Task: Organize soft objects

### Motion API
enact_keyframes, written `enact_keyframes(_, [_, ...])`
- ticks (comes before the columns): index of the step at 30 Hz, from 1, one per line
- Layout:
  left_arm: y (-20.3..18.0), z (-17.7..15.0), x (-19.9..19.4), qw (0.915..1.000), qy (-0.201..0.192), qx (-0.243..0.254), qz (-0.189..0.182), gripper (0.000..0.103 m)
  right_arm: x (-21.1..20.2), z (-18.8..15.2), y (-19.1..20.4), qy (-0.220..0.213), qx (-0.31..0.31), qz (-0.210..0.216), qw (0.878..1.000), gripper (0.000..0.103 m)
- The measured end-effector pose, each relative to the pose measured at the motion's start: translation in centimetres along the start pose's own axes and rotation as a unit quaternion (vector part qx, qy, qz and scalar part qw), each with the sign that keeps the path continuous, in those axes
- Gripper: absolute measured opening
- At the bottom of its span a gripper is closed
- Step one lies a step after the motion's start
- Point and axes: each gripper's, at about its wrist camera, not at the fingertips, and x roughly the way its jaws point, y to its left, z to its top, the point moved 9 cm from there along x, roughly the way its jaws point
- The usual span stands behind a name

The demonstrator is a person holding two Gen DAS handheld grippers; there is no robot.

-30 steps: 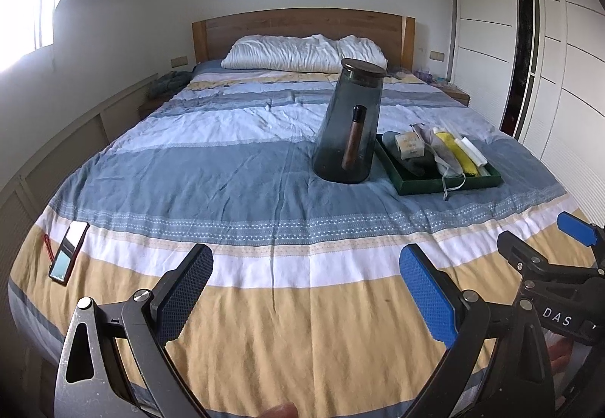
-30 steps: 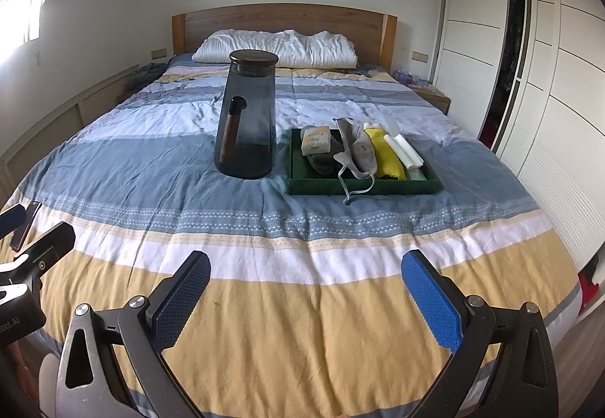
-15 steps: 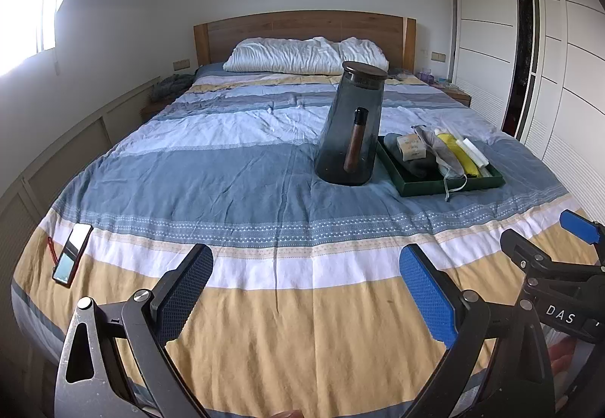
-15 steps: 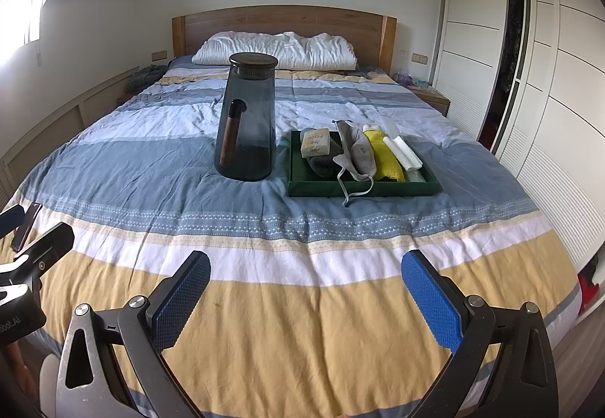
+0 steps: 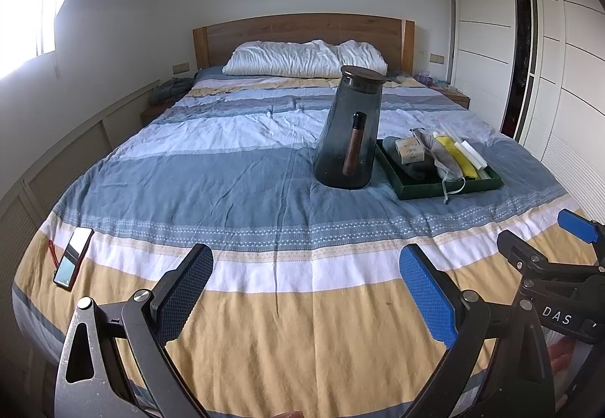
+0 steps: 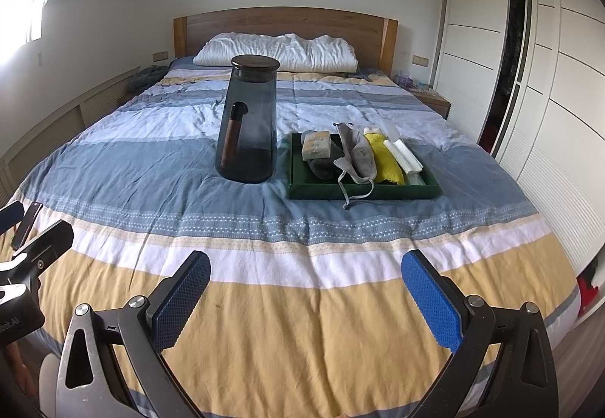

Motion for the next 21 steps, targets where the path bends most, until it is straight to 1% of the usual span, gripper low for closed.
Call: enact_keyframes(21, [0.16,0.5,-0.14,1.0,-0.002,0.001,0.005,0.097,-0.15,-0.01,0.21,-0.001,-0.008,0.003,1.0,0.103])
